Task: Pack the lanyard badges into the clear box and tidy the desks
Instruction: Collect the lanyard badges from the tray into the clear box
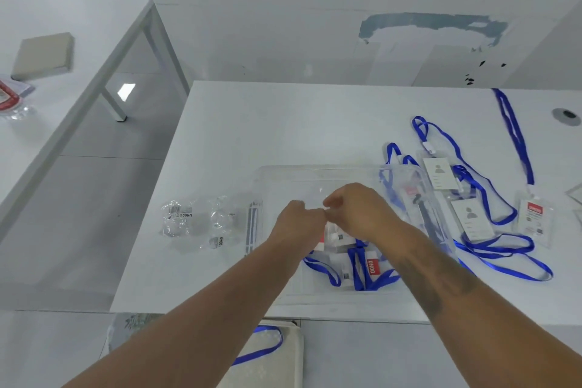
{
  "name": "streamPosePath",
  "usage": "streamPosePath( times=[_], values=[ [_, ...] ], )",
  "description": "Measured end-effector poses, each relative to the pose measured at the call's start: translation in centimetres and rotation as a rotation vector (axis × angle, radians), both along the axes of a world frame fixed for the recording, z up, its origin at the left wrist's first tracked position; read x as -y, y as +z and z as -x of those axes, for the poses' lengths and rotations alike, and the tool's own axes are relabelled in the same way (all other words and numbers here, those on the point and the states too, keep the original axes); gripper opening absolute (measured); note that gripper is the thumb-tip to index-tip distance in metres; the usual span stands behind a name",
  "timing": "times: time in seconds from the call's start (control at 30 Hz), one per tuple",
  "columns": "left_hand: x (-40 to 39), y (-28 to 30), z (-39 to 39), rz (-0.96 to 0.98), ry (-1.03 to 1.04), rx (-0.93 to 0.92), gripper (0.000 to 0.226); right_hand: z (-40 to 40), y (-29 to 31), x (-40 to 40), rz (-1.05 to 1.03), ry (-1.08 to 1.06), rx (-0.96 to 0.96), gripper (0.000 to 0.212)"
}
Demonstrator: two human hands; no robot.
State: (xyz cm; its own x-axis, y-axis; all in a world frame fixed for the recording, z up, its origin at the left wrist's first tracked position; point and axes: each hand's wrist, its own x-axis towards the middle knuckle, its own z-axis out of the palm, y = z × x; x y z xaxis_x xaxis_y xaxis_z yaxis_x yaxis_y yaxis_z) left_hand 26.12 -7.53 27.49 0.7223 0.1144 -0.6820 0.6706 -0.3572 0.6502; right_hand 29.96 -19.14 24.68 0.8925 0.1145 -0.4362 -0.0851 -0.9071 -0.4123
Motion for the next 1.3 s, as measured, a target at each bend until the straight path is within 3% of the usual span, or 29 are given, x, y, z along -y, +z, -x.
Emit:
streamPosePath(
  times=[0.07, 0.27, 0.37, 0.5, 0.7, 0.83, 0.9, 1.1, 1.3],
  values=[
    [-0.9, 1.8, 1.3, 0.102, 0.014, 0.125, 0.051, 1.2, 2.9, 0.4, -0.101, -0.052, 0.048, 0.032],
    [-6.2, 6.2, 8.0, 0.239, 0.102, 0.451, 0.024, 8.4, 9.0, -1.3, -0.490, -0.260, 0.277, 0.007],
    [-9.7, 6.9, 12.2, 0.241, 0.112, 0.497, 0.018, 13.2, 9.6, -3.7, -0.643, -0.275, 0.296, 0.013],
    [-13.9, 4.8, 17.1, 0.174, 0.134, 0.414, 0.021, 18.4, 7.6, -7.3, -0.740, -0.235, 0.247, 0.022],
    [-19.7, -3.2, 21.9, 0.007, 0.135, 0.257, 0.020, 23.8, -1.0, -11.8, -0.629, -0.137, 0.012, 0.016],
    [-22.2, -10.9, 24.1, -0.225, 0.013, 0.071, 0.020, 25.9, -9.3, -14.4, -0.412, -0.057, -0.152, 0.009],
    [-22.7, -14.3, 24.9, -0.327, -0.098, -0.024, 0.031, 26.5, -13.0, -15.8, -0.291, 0.002, -0.211, 0.016],
    [-22.7, -21.3, 25.7, -0.502, -0.346, -0.041, 0.051, 26.3, -21.0, -20.5, -0.069, 0.156, -0.129, 0.042],
    [-23.1, -24.8, 25.5, -0.619, -0.501, -0.034, 0.065, 25.4, -24.9, -23.3, 0.086, 0.367, -0.066, 0.055]
  ],
)
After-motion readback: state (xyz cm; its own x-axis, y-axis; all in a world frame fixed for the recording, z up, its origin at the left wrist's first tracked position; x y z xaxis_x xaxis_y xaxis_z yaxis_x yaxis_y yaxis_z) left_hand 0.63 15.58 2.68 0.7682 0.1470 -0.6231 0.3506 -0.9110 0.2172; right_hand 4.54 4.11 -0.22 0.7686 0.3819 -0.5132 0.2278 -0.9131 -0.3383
